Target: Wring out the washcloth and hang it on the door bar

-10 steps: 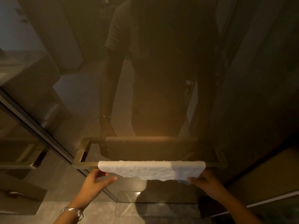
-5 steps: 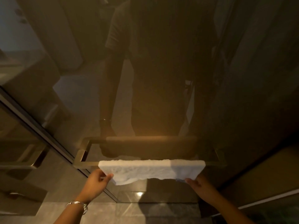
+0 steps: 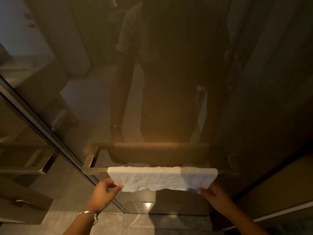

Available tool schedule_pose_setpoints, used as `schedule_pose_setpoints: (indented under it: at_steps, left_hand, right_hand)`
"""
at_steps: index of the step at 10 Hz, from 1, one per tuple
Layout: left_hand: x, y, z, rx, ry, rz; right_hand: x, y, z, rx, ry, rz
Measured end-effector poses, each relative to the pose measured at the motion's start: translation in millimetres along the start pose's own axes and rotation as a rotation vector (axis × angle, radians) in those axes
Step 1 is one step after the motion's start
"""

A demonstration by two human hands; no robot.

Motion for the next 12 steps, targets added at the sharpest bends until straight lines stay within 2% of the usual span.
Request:
schedule_pose_setpoints:
  at_steps: [3,5,6,7,9,10,11,12]
  left_hand:
    - [-1.9,1.6,-2.5,-0.164,0.015,0.035]
    - [3.0,2.7,-2.5,-0.173,0.019,0.002]
    - [8.6,0.2,-4.2,-0.14,0.033,0.0]
    - [14.4,1.1,-3.4,-0.002,-0.016,-0.011]
    - [14.0,9.1,-2.5,0.041,-0.018,-0.104]
    - [26.4,11.5,-3.2,0.116,-0.01,-0.149]
    - [44.7,10.6,-19.0,0.163,-0.074,-0.095]
    - [70.2,7.1,-39.0,0.209,-0.083,0.016]
  right_hand:
    - [1.3,-1.9,-2.8,0.055,-0.004,0.091]
    - [1.4,-3.6,2.2,-0.038,0.088,0.124]
    - [4.6,-4.1,11.9,-0.15,0.216,0.134]
    - [6.5,-0.5,10.3,-0.257,0.266,0.139]
    - [17.1,2.4,1.7,-0.302,0.179,0.105]
    - [28.0,6.6,5.1,-0.335,0.192,0.085]
    - [42.6,14.7,10.5,-0.323,0.259,0.002]
    - [56.6,8.0,17.6,-0.275,0.238,0.058]
Point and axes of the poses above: each hand's wrist, its own x-axis away from the middle knuckle, its own y-axis out of the palm, z = x × y, the point moved 6 cm from there along -x, towards the middle knuckle, and after that the axes turned 1 degree about -x, right-handed, at the moved point
